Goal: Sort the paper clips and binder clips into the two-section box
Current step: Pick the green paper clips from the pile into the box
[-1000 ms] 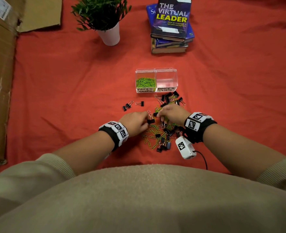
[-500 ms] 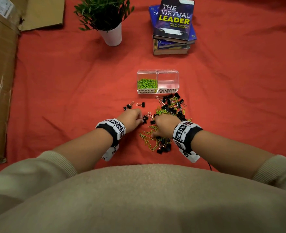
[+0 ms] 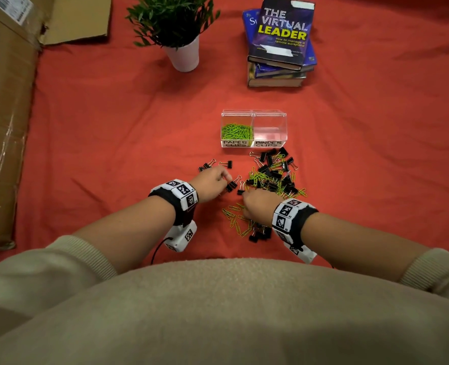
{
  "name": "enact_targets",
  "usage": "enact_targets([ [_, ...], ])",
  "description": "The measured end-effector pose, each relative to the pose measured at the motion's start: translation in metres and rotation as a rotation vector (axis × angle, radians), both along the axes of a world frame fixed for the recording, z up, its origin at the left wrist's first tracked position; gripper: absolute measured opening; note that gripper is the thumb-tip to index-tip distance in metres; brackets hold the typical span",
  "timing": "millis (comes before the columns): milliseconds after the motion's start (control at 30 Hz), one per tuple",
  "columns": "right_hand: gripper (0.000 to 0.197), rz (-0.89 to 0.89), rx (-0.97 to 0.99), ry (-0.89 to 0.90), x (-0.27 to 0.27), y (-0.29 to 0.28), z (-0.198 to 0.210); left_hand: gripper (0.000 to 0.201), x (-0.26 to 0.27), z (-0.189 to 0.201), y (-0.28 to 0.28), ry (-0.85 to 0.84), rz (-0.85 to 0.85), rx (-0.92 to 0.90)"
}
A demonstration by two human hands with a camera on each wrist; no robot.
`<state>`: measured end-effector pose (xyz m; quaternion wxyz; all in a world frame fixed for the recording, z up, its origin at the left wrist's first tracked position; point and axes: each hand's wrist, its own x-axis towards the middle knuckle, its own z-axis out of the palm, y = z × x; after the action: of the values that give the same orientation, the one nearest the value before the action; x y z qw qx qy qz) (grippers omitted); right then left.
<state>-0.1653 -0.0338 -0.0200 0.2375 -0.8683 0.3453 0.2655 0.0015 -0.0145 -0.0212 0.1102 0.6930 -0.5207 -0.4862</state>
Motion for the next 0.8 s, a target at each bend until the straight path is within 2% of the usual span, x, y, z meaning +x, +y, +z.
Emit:
enact_targets([
  [100, 0.013, -0.036, 0.079, -0.021, -0.002, -0.003, 0.001, 0.029, -0.007, 0.004, 0.005, -0.038, -0.075, 0.048],
  [133, 0.018, -0.084, 0.132, -0.042, -0.003, -0.006, 0.001, 0.030, -0.009, 0.005, 0.006, -0.060, -0.122, 0.056],
  [167, 0.023, -0.133, 0.189, -0.078, -0.006, -0.010, 0.000, 0.028, -0.011, 0.005, 0.008, -0.085, -0.168, 0.059],
  [300, 0.011, -0.369, 0.307, -0.232, -0.014, -0.035, 0.013, 0.018, -0.010, 0.002, 0.019, -0.212, -0.372, 0.004],
  [467, 0.017, -0.618, 0.375, -0.361, -0.012, -0.077, 0.035, 0.036, -0.008, -0.001, 0.027, -0.282, -0.643, -0.087],
  [633, 0.018, -0.733, 0.329, -0.496, 0.016, -0.113, 0.052, 0.027, -0.015, -0.003, 0.027, -0.375, -0.701, -0.112],
  [700, 0.019, -0.691, 0.235, -0.489, 0.032, -0.126, 0.052, 0.023, -0.016, -0.003, 0.028, -0.375, -0.688, -0.122],
  [800, 0.020, -0.556, 0.014, -0.381, 0.056, -0.132, 0.049, 0.016, -0.017, -0.005, 0.030, -0.383, -0.670, -0.095],
])
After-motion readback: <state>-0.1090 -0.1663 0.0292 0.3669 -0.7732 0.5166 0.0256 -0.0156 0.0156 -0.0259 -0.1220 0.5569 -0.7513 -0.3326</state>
